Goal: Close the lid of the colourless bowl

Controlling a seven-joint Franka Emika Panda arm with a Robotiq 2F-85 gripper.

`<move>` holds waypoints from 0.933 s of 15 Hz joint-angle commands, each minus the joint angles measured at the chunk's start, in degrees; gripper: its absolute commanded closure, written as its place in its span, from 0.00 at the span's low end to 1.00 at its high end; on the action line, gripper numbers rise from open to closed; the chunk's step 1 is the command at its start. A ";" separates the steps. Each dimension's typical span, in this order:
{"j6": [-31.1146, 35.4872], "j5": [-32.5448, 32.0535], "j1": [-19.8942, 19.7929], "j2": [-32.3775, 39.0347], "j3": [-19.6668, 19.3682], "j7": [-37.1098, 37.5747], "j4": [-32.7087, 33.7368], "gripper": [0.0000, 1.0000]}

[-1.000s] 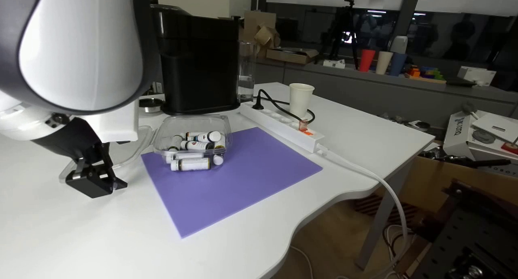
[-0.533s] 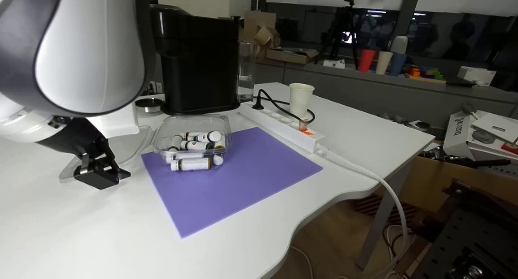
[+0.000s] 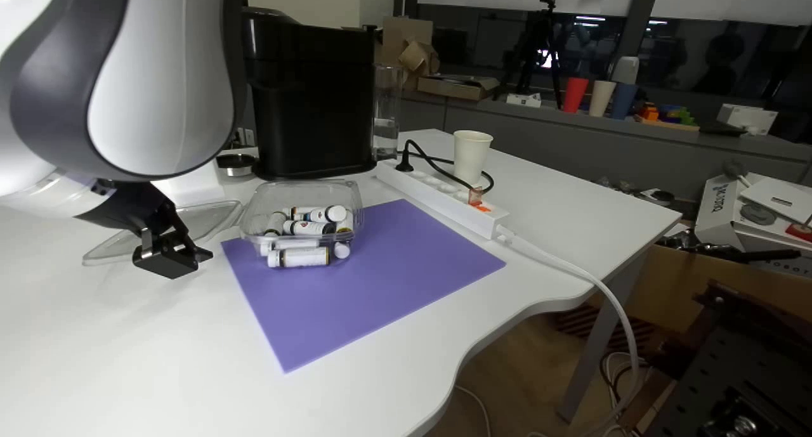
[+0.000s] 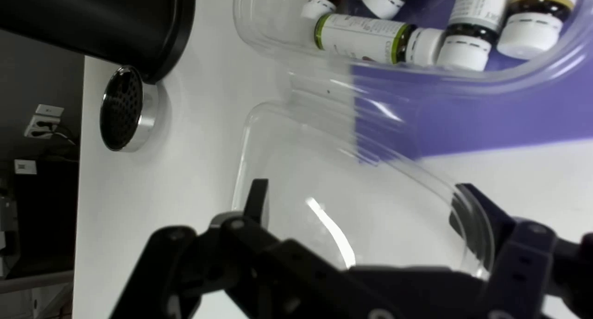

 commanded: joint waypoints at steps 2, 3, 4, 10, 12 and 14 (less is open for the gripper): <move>-2.00 -4.20 -0.32 -0.98 0.92 5.20 0.69 0.00; -2.10 -4.39 -0.45 -1.52 1.15 6.32 0.40 0.00; -2.16 -4.68 -0.58 -1.98 1.40 7.41 0.12 0.00; -4.99 -3.64 -0.43 -5.20 2.57 14.45 -1.37 0.00; -6.40 -3.28 -0.28 -6.01 2.88 18.85 -1.42 0.00; -8.06 -2.33 -0.25 -6.46 3.34 22.40 -1.30 0.00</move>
